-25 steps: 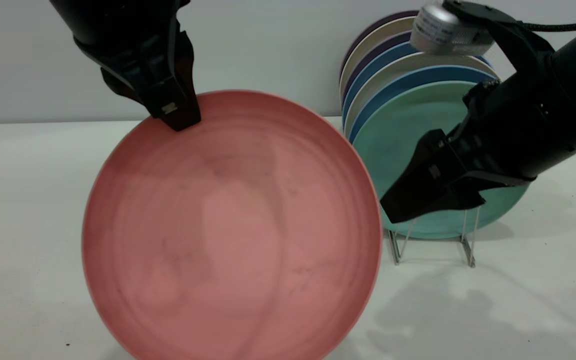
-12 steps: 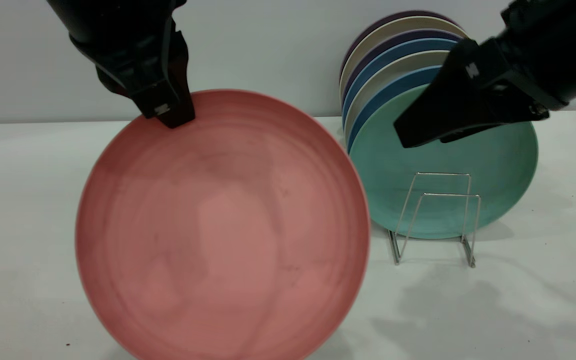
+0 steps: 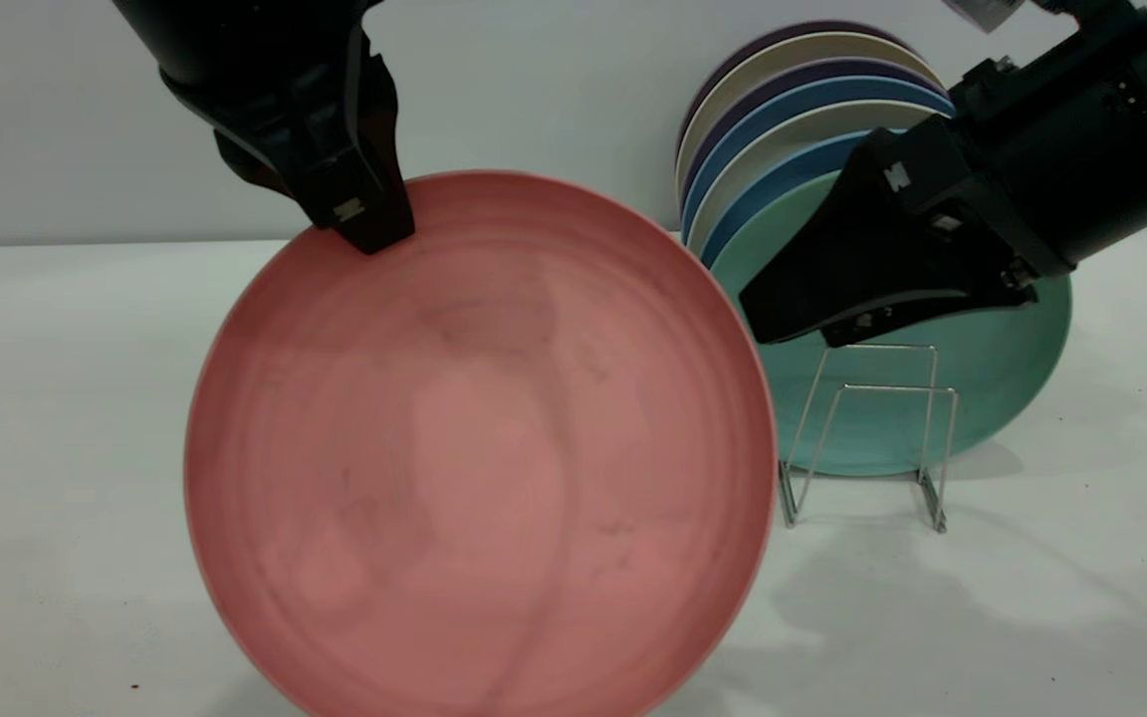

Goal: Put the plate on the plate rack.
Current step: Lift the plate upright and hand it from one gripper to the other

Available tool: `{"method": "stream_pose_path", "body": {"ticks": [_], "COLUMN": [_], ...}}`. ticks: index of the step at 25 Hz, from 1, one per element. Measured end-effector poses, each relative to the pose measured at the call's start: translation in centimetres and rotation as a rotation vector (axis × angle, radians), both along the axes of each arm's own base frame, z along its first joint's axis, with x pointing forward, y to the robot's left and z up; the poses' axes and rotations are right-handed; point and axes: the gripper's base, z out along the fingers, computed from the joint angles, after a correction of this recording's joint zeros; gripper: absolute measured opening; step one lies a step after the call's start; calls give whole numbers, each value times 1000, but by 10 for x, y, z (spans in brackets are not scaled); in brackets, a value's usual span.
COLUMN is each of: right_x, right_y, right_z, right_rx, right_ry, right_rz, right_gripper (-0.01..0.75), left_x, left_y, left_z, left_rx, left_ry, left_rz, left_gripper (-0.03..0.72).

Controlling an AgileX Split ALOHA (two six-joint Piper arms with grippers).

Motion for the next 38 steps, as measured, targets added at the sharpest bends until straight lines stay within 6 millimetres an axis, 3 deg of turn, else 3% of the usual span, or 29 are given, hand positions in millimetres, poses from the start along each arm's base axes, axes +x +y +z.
{"method": "stream_pose_path", "body": {"ticks": [15,19,28,38], "right_x": [-8,-7,5,16], "right_y": [25,24,-3,3], "right_z": [-1,-1,-2,24], "right_rx": [-43,-50,-54,10], "right_ry": [-80,-86,-63,-119], "right_rz": [79,75,-12,33], "right_gripper": [581,581,581,581], "left_x": [-2,-3,-2,4], "left_y": [-4,-5,-3,-3], "left_z": [0,0,0,-13], "left_rx": [-29,-41,-20,34], "left_ry": [18,25,12,20], "left_rz": [-40,-49,-52,-33], "left_gripper": [19,19,12,12]}}
